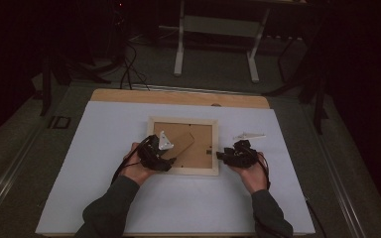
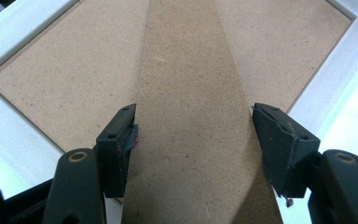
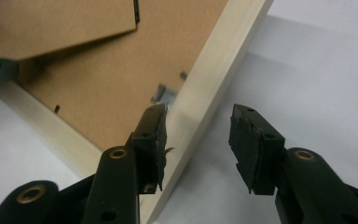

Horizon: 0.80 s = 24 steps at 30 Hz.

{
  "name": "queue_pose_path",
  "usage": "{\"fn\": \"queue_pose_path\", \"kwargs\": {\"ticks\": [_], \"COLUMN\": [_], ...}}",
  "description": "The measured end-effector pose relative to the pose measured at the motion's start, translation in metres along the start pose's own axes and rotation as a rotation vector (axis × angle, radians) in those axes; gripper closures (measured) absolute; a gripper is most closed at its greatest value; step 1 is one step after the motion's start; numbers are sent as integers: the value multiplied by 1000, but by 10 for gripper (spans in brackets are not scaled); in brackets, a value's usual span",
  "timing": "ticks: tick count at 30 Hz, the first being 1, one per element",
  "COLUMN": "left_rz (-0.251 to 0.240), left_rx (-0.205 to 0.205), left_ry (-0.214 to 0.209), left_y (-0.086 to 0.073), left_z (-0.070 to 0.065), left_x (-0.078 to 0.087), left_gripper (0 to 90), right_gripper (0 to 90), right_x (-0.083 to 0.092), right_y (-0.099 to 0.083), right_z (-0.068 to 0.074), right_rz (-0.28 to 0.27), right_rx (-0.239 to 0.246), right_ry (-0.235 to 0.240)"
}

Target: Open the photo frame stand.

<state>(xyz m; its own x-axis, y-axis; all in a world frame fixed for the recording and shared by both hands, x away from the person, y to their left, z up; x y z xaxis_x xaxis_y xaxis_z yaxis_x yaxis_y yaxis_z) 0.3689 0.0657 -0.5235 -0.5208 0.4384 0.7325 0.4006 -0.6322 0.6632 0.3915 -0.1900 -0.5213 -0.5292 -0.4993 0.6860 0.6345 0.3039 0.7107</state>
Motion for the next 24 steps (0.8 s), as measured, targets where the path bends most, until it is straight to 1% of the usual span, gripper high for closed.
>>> {"fn": "queue_pose_path", "kwargs": {"ticks": [2,8,9,13,18,20,22,23,24], "left_rz": [-4,-8,-7,-14,-30,-28,-34,-34,-38], "left_rx": [-1,-11,-11,-11,-16,-28,-27,-30,-32], "left_ry": [4,13,14,16,27,32,37,38,37], "left_y": [0,1,1,1,1,1,1,1,1], "left_z": [-1,-2,-2,-3,-4,-5,-6,-5,-6], "left_x": [1,2,2,3,3,4,4,4,4], "left_gripper": [369,369,369,369,369,369,369,369,369], "right_gripper": [548,534,530,523,519,520,520,514,516], "right_x": [-3,-13,-15,-22,-32,-37,-38,-40,-41], "right_y": [6,25,28,36,43,45,46,48,49], "right_z": [-1,-4,-5,-9,-13,-15,-16,-19,-22], "right_rz": [11,40,50,79,97,107,111,114,112], "right_rx": [8,-10,-20,-34,-72,-87,-95,-125,-143], "right_ry": [-1,-2,-3,-5,3,7,10,28,46]}}
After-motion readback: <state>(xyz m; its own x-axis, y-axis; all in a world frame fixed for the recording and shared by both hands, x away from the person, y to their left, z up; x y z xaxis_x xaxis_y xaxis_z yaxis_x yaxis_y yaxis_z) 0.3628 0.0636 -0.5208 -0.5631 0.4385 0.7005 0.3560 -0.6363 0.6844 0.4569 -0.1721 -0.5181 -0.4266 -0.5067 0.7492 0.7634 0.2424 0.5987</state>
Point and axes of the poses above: each handheld gripper's, and its own axes: x roughly backward along the jaws, y roughly out of its top, z roughly to its left, the point moved 5 cm from there along -x, roughly forward along the jaws, and after that the axes turned 2 degrees about -y, right-handed, at the moved point
